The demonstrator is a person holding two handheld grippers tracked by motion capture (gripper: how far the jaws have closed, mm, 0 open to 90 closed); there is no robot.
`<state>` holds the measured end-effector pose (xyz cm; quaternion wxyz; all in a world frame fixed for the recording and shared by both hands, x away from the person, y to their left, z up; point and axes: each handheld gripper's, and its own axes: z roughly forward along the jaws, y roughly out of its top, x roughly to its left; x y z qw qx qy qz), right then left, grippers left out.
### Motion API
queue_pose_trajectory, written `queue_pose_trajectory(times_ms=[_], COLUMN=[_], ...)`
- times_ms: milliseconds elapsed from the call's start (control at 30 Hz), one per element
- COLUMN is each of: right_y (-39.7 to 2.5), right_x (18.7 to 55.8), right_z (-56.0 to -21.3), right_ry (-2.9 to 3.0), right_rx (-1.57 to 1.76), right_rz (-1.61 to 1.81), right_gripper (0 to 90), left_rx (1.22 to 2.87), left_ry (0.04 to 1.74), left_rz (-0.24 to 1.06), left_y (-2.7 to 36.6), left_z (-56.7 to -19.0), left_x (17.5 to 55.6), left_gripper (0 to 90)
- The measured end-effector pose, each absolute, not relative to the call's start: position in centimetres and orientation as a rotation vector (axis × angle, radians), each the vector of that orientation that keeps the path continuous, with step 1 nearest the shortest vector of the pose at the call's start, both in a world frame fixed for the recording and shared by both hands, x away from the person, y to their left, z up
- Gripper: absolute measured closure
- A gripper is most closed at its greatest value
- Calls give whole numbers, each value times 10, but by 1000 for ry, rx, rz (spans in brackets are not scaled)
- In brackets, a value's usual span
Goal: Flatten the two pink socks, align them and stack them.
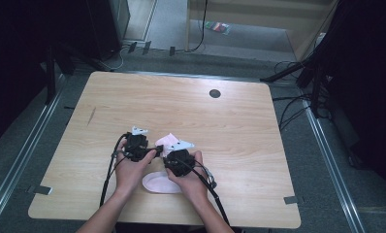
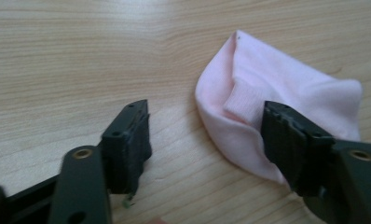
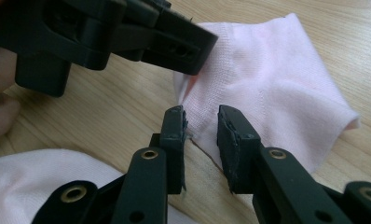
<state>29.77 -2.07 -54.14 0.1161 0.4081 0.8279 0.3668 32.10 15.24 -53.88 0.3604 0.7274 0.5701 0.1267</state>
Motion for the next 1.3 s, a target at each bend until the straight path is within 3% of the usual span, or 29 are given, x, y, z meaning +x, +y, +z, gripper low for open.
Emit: queue_pose_trajectory(times_ms=[167,200,233,300,367,500,600,700,933,1100,1300], right_y=[-21,-21,-21,-20,-19,-13,-11,-19,-43,-93,-138], right_x=[298,298,298,299,298,298,300,304,309,321,330], right_z=[-542,-542,-541,-541,-539,-540,-542,-539,-520,-499,-503], right_ry=[2421,2421,2422,2430,2416,2395,2406,2380,2269,2067,1992], right_rx=[1197,1197,1200,1212,1207,1164,1144,1226,1299,1487,1646], right_rz=[1079,1079,1080,1084,1112,1127,1087,1108,1187,1318,1352], right_gripper=[725,725,709,661,600,590,666,868,893,895,900], left_rx=[1867,1871,1874,1879,1881,1869,1873,1882,1879,1897,1949], left_ry=[1458,1451,1425,1408,1400,1373,1368,1353,1343,1339,1291], left_rz=[301,290,272,235,224,224,221,202,195,214,196], left_y=[159,160,160,161,162,161,162,165,168,173,182], left_z=[-539,-540,-541,-542,-543,-544,-544,-545,-546,-545,-543], left_x=[319,318,317,318,318,317,317,317,317,316,314], left_gripper=[577,577,662,737,793,877,889,891,891,894,900])
